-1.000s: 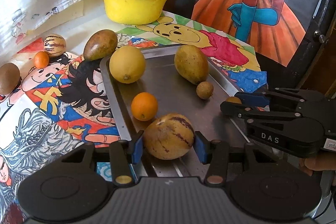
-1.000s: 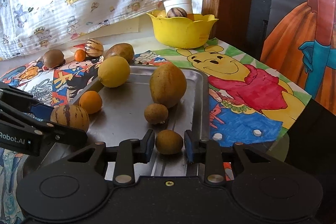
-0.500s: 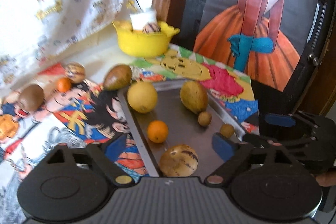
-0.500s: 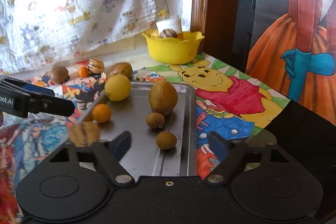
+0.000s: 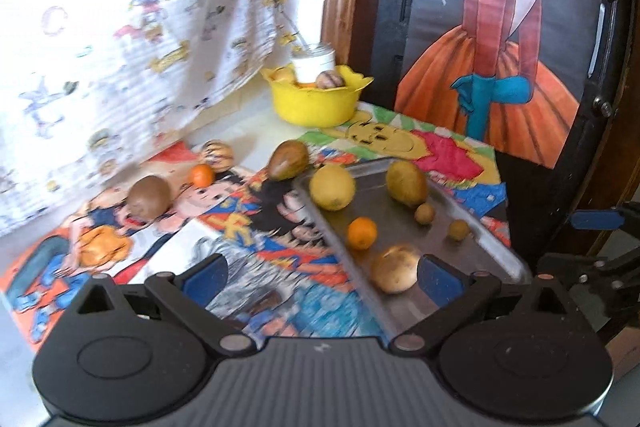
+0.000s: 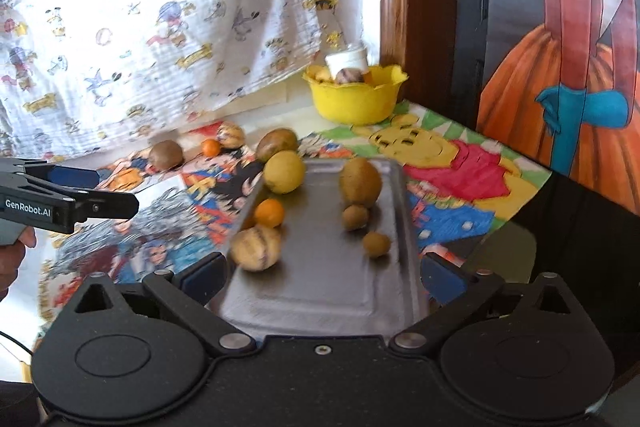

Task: Organize fruits
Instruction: 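Lift both open tools out of the tray toward the loose fruits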

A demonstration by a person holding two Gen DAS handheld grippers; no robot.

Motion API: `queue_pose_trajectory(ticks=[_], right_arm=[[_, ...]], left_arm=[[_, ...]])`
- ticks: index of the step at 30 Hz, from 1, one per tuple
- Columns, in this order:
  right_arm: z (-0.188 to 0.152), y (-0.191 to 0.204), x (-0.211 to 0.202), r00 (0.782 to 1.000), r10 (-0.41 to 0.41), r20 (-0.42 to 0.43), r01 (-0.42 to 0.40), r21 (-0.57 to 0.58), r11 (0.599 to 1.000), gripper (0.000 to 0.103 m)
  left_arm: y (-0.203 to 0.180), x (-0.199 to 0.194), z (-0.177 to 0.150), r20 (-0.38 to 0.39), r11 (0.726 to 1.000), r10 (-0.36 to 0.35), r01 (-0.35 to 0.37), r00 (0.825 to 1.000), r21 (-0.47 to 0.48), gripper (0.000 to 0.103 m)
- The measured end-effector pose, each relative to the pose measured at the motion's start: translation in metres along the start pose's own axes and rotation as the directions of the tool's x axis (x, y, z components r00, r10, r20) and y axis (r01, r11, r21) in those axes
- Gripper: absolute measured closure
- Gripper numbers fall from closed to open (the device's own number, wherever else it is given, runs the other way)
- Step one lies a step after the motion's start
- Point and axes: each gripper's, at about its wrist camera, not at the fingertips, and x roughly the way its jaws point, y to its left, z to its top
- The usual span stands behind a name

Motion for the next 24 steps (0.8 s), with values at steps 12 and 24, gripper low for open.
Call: queue_pose_trajectory(ticks=[12,24], right_arm=[[-0.005,0.061,-0.006,0.984,0.107,-0.143,-0.109,-0.006,0.994,0.001],[0.015,0.094,0.01,0.965,0.18,-0.193,-0.193,-0.052,0.98,0.001]], left_arm=[[0.055,-0.029,-0.018,-0.097,0.996,0.088,-0.09,0.991,-0.007,0.0],[0.107,-0.04,-0.01,-0.092,0.977,0.21,-0.211,0.973,-0.001,0.0]])
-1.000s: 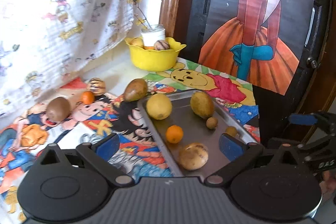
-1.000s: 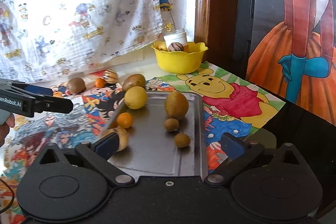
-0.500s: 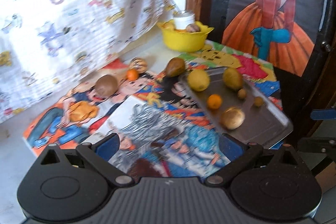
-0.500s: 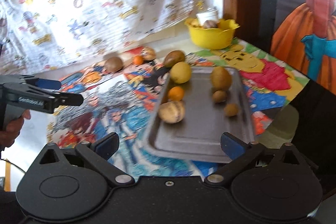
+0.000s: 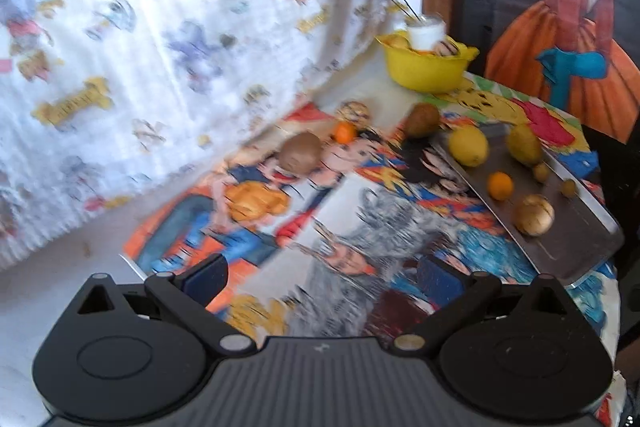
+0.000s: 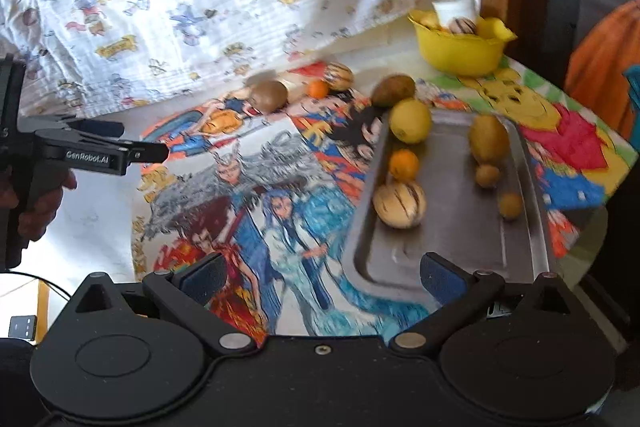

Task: Organize fruits
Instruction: 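Lift both open tools out of the tray toward the loose fruits, then grasp the large brown oval fruit with the right tool while the left grasps a small orange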

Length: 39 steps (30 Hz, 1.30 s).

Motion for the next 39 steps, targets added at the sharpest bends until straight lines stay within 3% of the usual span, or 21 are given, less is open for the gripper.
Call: queue_pose_trajectory(ticks=[7,17,31,39], right_arm=[[0.033,0.01,0.002,0.999,0.02,0.04,-0.016,-0.096,0.995,0.001],[0.069,0.012,0.002,0.991,0.037,0.132,-0.017,-0.148,0.989,0.001],[0.1,-0.001,0.041,0.991,0.042,0.13,-0.018,-0.184,0.983,0.001],[0.12,-0.018,0.073,0.99,0.024,0.136,0.008,-0.227,0.974,0.001]], left_arm=[[0.021,-0.006,0.019,0.057,0.999,0.047,-0.048,0.997,0.006,0.0],[0.038,0.006,0.03,0.083,0.998,0.056,-0.055,0.995,-0.021,0.0],[0.04,0.036,0.048,0.1,0.999,0.052,-0.052,0.994,0.002,0.0],[0.025,0.064,0.066,0.145,0.995,0.017,-0.03,0.989,0.09,0.0]])
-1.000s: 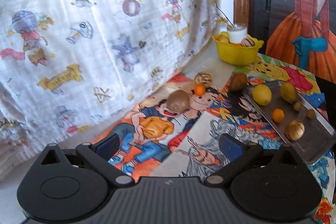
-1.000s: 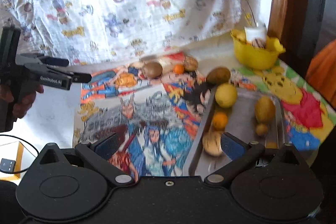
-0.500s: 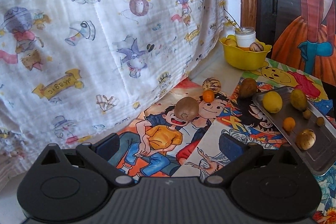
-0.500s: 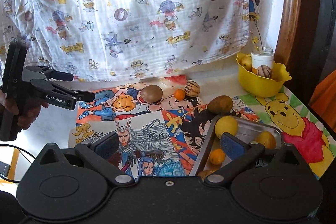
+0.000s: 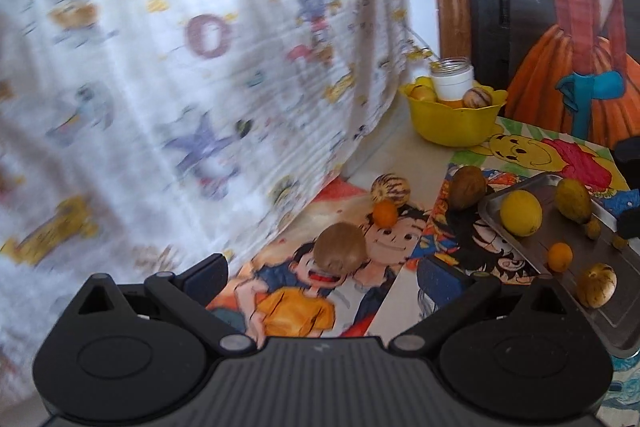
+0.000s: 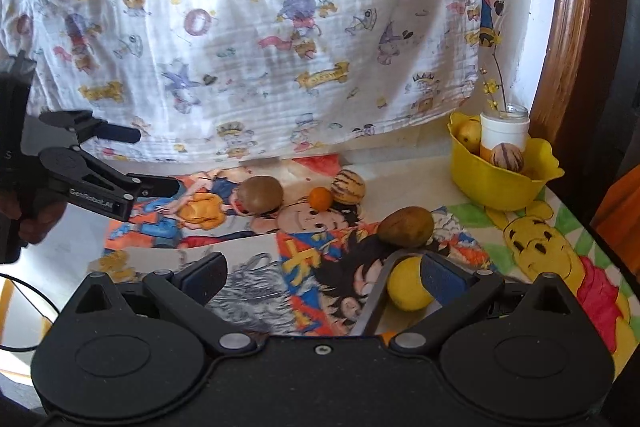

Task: Organize fruits
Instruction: 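Grasp the large brown oval fruit with the right tool while the left grasps a small orange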

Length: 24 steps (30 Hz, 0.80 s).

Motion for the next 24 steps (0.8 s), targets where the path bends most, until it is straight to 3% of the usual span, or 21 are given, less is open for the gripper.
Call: queue_pose_trajectory(ticks=[9,15,24], right_arm=[[0.004,-0.045,0.055,0.999,-0.038,-0.005,0.038,-0.021,0.999,0.001],[0.006,-0.077,0.098,0.999,-0.014,-0.028,0.012,-0.071,0.997,0.001],[0.007,-0.099,0.158,0.996,0.007,-0.086,-0.016,-0.109,0.994,0.001]], left_arm=[[-0.025,0.048,0.024,0.084,0.985,-0.074,0.059,0.994,0.162,0.0],[-0.041,0.098,0.035,0.017,0.963,-0.135,0.127,0.991,0.237,0.0],[-0.047,0.16,0.041,-0.08,0.964,-0.152,0.166,0.985,0.207,0.002]])
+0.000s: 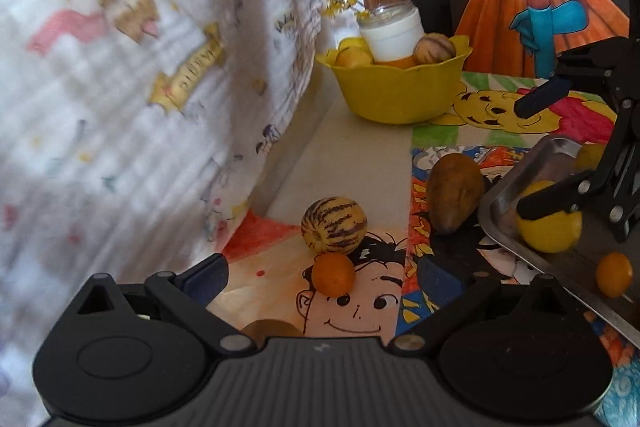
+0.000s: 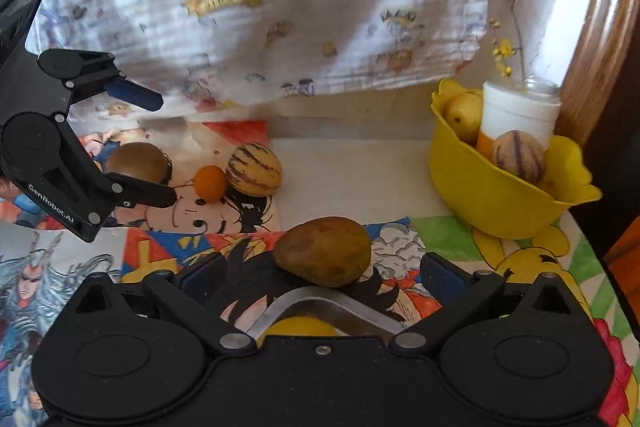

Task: Organize fruits
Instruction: 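Grasp the large brown oval fruit with the right tool while the left grasps a small orange, then carry the brown oval fruit in the right tool while the left carries the orange to the tray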

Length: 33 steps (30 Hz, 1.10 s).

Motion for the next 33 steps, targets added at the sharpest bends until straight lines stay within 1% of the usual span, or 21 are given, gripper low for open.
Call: queue_pose_trajectory(ticks=[7,11,12,16,20,22,29,30,32,33], right_arm=[[-0.002,-0.001,0.033,0.999,0.013,-0.038,-0.015,-0.053,0.998,0.001],[-0.003,-0.002,0.044,0.998,0.024,-0.05,-0.027,-0.065,0.998,0.001],[-0.002,-0.003,0.046,0.998,0.029,-0.052,-0.032,-0.065,0.997,0.001],[0.002,-0.005,0.054,0.998,0.039,-0.056,-0.043,-0.06,0.997,0.001],[0.006,-0.005,0.062,0.996,0.054,-0.067,-0.058,-0.055,0.997,0.001],[0.007,-0.003,0.065,0.996,0.055,-0.074,-0.059,-0.062,0.996,0.002],[0.008,-0.001,0.074,0.995,0.053,-0.084,-0.059,-0.063,0.996,0.008],[0.008,-0.001,0.075,0.995,0.054,-0.085,-0.059,-0.06,0.996,0.01],[0.007,-0.001,0.077,0.995,0.052,-0.087,-0.057,-0.059,0.997,0.013],[0.007,-0.001,0.078,0.995,0.049,-0.088,-0.054,-0.059,0.997,0.015]], left_arm=[[0.004,0.027,0.008,-0.056,0.999,-0.031,0.03,0.998,-0.022,0.011],[0.01,0.04,0.007,-0.102,0.998,-0.04,0.035,0.994,-0.05,0.021],[0.011,0.042,0.006,-0.111,0.998,-0.047,0.041,0.993,-0.057,0.022],[0.012,0.048,0.006,-0.126,0.997,-0.057,0.05,0.99,-0.058,0.03],[0.011,0.056,0.007,-0.156,0.996,-0.07,0.06,0.985,-0.068,0.041],[0.011,0.059,0.007,-0.169,0.995,-0.072,0.06,0.983,-0.076,0.044],[0.011,0.064,0.005,-0.178,0.993,-0.091,0.074,0.98,-0.097,0.059],[0.011,0.064,0.005,-0.177,0.992,-0.092,0.075,0.98,-0.098,0.06],[0.01,0.065,0.005,-0.177,0.992,-0.095,0.078,0.98,-0.101,0.066],[0.009,0.066,0.005,-0.178,0.992,-0.094,0.077,0.98,-0.102,0.066]])
